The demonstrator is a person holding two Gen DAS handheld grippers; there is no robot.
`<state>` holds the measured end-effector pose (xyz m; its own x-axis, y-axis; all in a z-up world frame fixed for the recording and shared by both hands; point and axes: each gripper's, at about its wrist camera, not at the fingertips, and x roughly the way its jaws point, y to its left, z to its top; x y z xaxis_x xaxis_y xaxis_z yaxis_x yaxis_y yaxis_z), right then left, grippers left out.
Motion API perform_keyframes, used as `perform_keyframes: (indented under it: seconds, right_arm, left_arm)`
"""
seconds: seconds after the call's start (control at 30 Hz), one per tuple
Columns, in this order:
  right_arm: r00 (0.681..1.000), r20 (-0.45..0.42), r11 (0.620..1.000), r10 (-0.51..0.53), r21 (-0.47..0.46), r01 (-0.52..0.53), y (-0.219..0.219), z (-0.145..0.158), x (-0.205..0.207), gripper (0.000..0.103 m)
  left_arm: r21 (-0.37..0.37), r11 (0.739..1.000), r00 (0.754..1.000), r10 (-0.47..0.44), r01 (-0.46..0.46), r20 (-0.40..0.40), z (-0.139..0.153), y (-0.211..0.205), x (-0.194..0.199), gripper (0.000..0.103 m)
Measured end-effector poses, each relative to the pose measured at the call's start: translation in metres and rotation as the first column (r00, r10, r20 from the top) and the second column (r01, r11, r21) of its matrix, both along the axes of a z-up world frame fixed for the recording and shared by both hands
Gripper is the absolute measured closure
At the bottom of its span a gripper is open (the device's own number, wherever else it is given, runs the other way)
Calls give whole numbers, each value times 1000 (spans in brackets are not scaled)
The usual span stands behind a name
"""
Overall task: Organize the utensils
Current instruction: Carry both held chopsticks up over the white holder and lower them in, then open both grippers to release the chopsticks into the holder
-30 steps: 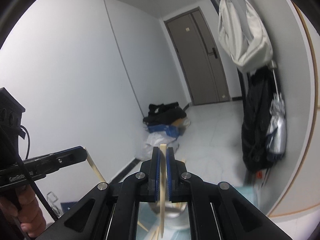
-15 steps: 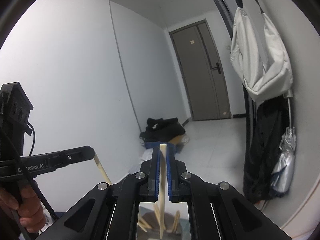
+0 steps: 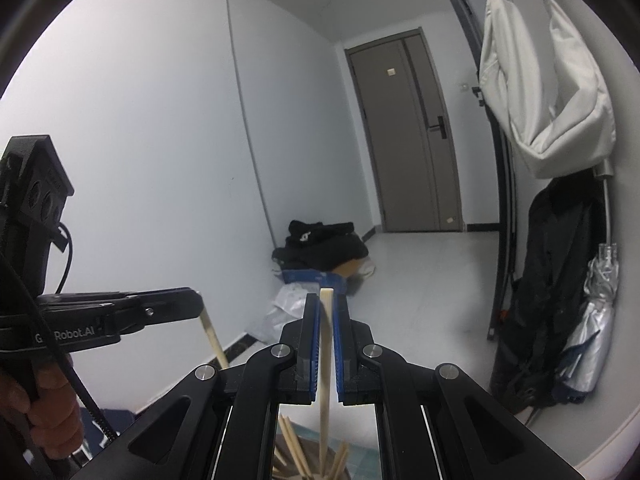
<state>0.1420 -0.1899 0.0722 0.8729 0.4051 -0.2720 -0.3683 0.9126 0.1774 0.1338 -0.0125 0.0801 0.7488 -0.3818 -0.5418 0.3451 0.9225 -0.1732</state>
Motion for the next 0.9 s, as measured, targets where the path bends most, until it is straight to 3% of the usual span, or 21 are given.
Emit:
perform_keyframes:
  seconds: [0.5, 0.67, 0.9]
  right_arm:
    - [993, -96, 997, 69, -17, -71, 4, -44, -6, 97]
    - [985, -151, 996, 85, -11, -88, 4, -54, -6, 95]
    - [970, -214, 993, 114, 19, -113, -1, -61, -11, 95]
  left_arm:
    - [38, 999, 998, -31, 33, -59, -29, -6, 4, 102]
    - [7, 1000, 992, -28, 29, -121, -40, -5, 9, 102]
    - [-13, 1000, 992, 0, -2, -130, -37, -2, -2, 100]
